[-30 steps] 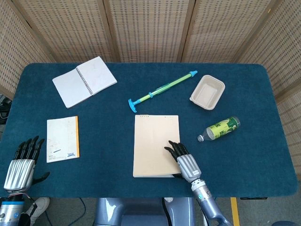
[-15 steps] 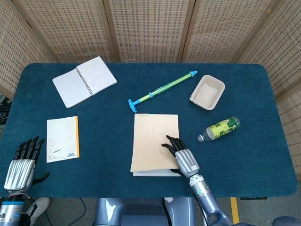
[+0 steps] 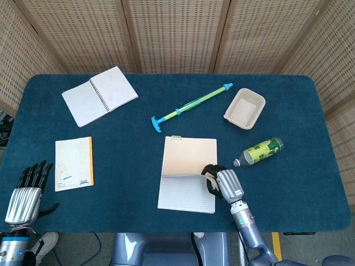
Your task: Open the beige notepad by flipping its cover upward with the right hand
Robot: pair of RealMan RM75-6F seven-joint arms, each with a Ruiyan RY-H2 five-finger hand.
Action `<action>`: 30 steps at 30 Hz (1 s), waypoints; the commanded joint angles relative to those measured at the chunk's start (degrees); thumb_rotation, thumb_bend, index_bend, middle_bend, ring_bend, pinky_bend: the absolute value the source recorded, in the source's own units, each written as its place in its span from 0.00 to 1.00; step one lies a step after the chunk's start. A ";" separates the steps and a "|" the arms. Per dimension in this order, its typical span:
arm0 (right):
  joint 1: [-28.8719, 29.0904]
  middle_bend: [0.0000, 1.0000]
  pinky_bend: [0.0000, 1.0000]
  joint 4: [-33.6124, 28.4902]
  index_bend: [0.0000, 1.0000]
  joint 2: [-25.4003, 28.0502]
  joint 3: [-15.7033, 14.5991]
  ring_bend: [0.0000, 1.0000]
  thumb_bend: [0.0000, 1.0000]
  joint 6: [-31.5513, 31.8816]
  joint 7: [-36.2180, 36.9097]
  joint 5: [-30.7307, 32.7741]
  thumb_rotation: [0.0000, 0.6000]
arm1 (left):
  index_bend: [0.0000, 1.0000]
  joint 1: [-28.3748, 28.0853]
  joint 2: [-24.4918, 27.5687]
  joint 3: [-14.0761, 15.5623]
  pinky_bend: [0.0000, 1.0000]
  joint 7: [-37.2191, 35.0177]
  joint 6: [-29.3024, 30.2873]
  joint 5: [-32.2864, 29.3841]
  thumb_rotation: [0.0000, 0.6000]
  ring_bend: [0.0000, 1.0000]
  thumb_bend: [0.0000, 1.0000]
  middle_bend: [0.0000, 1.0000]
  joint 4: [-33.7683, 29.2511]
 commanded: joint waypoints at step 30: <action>1.68 0.53 0.60 -10.29 0.65 23.60 -11.17 0.48 0.88 -7.85 11.87 -6.07 1.00 | 0.00 -0.14 -0.74 0.27 0.05 1.44 -0.28 0.02 1.00 0.00 0.02 0.00 -0.06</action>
